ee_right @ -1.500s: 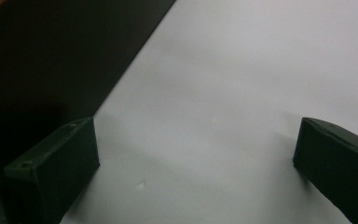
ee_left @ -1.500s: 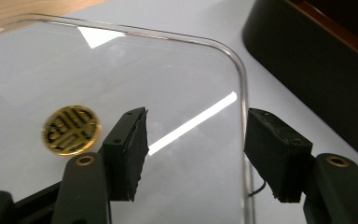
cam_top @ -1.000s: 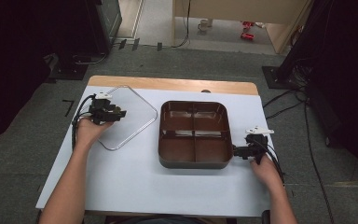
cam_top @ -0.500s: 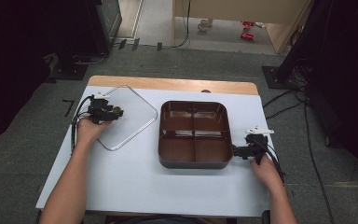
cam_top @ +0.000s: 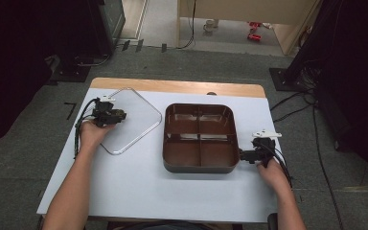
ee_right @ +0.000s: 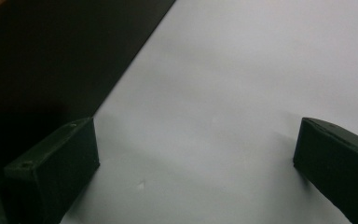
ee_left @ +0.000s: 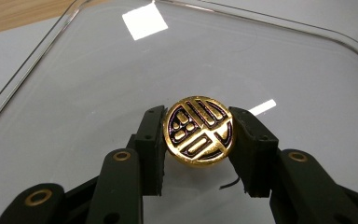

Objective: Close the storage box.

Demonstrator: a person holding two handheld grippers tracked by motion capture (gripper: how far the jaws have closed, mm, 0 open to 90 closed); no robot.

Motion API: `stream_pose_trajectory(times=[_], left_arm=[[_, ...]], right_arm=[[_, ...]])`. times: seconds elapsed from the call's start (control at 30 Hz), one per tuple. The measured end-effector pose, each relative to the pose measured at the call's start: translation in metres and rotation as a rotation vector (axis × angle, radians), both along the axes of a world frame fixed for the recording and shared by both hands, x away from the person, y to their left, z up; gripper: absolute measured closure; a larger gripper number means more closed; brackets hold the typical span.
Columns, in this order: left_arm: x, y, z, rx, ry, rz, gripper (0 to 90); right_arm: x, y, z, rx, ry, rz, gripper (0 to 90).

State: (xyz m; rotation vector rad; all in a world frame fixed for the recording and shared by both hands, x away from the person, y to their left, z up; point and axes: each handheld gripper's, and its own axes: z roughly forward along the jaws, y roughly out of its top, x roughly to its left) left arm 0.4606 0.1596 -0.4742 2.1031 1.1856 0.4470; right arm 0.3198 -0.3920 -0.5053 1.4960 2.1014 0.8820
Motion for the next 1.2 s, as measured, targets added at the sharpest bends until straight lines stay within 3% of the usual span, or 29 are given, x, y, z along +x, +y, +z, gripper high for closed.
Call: stream_pose_trajectory(times=[0.4, 0.7, 0.93, 1.2], left_arm=[[-0.010, 0.007, 0.026, -0.032, 0.000, 0.005, 59.5], [-0.021, 0.010, 0.053, -0.069, 0.000, -0.004, 59.5], [-0.029, 0.002, 0.069, -0.088, -0.024, -0.027, 59.5], [-0.040, -0.021, 0.089, -0.112, -0.054, -0.110, 59.5]], right_arm=[[0.000, 0.000, 0.000, 0.000, 0.001, 0.000, 0.0], [0.000, 0.000, 0.000, 0.000, 0.000, 0.000, 0.0], [0.000, 0.000, 0.000, 0.000, 0.001, 0.000, 0.0], [0.000, 0.000, 0.000, 0.000, 0.001, 0.000, 0.0]])
